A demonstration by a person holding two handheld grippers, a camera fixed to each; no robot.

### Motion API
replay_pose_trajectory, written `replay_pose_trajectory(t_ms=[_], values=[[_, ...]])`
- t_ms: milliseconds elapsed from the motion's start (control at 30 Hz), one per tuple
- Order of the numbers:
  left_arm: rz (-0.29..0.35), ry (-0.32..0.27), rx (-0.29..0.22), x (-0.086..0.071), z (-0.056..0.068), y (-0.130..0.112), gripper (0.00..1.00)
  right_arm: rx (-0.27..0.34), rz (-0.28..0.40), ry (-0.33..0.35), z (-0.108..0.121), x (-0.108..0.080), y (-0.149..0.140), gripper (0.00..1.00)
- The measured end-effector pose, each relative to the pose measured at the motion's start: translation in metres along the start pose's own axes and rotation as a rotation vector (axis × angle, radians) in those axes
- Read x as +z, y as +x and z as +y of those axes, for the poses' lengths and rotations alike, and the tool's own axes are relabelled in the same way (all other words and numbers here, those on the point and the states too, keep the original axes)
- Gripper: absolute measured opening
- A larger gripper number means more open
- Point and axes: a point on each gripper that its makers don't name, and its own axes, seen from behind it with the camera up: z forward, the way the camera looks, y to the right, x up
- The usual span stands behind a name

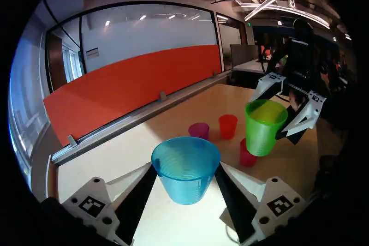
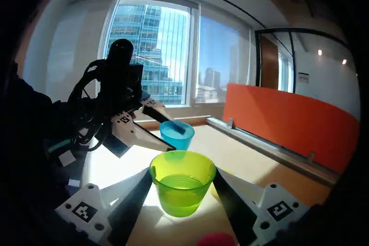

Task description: Pour water

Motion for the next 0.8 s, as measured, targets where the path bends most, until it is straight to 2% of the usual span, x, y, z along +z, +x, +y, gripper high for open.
replay_pose_trajectory(t_ms=[400,800], values=[[-0.104,-0.038,0.019,0.005,0.007,-0.031,0.86,0.025,-0.074,0.045,-0.003,0.004,-0.019,0.93],[-0.189,-0.064,0.025,0.014,0.008,-0.057,0.86,0.025,-0.142,0.044,0.003,0.010,-0.039,0.92]])
